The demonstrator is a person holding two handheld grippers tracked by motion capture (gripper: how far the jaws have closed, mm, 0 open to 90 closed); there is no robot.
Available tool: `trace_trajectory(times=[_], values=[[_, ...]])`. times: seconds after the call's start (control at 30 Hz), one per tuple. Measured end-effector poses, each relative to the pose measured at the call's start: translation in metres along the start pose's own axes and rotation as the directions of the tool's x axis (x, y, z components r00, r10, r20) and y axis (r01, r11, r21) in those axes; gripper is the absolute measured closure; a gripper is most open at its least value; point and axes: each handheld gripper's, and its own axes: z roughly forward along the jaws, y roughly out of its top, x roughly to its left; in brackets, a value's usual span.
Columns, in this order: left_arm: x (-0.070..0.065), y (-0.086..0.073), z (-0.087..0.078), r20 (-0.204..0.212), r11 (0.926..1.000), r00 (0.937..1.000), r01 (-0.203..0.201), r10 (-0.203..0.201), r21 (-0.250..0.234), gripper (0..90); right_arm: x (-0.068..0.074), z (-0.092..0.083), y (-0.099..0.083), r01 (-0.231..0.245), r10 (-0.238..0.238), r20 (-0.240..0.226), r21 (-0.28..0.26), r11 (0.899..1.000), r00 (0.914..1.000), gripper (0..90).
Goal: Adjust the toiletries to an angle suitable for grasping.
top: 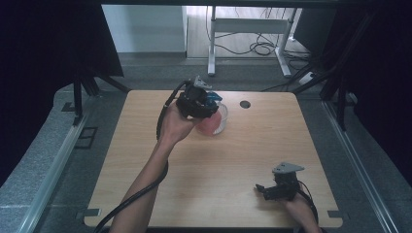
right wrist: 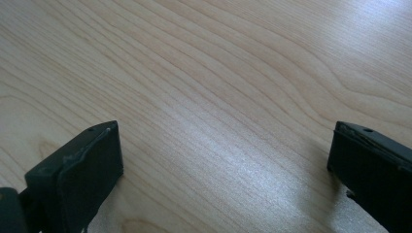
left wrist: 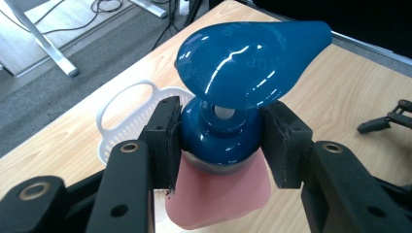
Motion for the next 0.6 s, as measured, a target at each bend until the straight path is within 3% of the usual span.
trace_trajectory(times=[0.6], values=[[0.015, 0.024, 0.02, -0.054, 0.9994, 0.9982, 0.027, -0.028, -0.02, 52.9, 0.0, 0.0, 0.0, 0.007, -0.007, -0.004, 0.002, 1.0, 1.0, 0.0]])
